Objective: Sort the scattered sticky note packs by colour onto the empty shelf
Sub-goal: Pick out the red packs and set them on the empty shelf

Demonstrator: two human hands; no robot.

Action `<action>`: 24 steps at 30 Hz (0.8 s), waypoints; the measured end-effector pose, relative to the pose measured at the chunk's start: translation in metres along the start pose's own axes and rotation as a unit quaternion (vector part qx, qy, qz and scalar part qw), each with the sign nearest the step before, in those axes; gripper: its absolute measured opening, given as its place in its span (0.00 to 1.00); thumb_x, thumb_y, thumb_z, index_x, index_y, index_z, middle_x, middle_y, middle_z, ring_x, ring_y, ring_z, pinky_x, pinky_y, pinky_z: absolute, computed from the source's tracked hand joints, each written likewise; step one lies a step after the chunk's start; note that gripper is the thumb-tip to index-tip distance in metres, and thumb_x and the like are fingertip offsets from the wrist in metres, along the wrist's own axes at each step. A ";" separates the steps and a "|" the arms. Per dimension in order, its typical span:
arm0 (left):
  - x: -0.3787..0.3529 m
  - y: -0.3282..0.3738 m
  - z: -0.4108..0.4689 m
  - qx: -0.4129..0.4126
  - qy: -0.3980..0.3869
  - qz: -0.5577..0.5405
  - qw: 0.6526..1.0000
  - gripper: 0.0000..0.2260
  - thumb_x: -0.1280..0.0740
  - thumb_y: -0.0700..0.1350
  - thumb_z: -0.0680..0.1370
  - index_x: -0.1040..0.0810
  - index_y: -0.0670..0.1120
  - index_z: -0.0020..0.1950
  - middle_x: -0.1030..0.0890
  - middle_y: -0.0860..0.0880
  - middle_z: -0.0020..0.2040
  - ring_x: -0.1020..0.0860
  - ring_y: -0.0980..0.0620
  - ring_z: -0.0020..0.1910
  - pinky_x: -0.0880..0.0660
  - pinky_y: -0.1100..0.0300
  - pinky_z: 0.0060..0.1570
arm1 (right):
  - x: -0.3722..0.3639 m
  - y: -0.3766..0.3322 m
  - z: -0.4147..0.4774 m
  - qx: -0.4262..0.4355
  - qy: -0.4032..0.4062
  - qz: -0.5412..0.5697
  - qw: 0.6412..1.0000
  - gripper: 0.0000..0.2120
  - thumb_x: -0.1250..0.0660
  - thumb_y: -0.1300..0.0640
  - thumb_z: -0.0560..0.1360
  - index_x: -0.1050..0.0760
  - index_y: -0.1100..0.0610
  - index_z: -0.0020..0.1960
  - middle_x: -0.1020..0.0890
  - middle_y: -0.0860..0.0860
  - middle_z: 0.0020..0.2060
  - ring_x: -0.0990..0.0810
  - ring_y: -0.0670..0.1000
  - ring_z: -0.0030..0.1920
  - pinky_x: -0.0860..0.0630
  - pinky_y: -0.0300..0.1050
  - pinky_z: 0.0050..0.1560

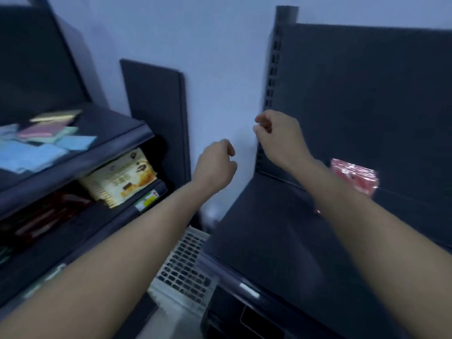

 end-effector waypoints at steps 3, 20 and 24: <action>0.071 -0.048 -0.014 0.030 0.053 0.044 0.997 0.06 0.35 0.38 0.72 0.24 0.45 0.47 0.21 0.47 0.49 0.24 0.48 0.47 0.31 0.60 0.44 | -0.045 -0.069 0.013 0.060 -0.041 0.035 0.997 0.13 0.40 0.57 0.79 0.25 0.59 0.60 0.20 0.53 0.53 0.23 0.53 0.54 0.27 0.50 0.59; 0.314 -0.277 -0.074 0.189 0.134 0.100 0.968 0.07 0.36 0.37 0.75 0.23 0.43 0.51 0.23 0.49 0.47 0.26 0.50 0.46 0.34 0.62 0.42 | -0.251 -0.317 0.044 0.153 -0.160 0.034 0.974 0.09 0.39 0.60 0.77 0.23 0.62 0.53 0.20 0.57 0.48 0.22 0.58 0.50 0.24 0.54 0.53; 0.314 -0.300 -0.055 0.197 0.110 0.084 0.971 0.07 0.34 0.39 0.75 0.23 0.43 0.53 0.22 0.47 0.49 0.25 0.49 0.46 0.31 0.60 0.42 | -0.276 -0.318 0.056 0.125 -0.177 0.033 0.976 0.10 0.40 0.61 0.77 0.23 0.61 0.55 0.21 0.56 0.51 0.23 0.57 0.52 0.24 0.54 0.54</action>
Point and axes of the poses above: each hand's wrist, its own z-axis towards the middle knuckle, its own x-axis out of the back of the hand, y = z × x, the point moved 4 cm from there along z, towards the middle knuckle
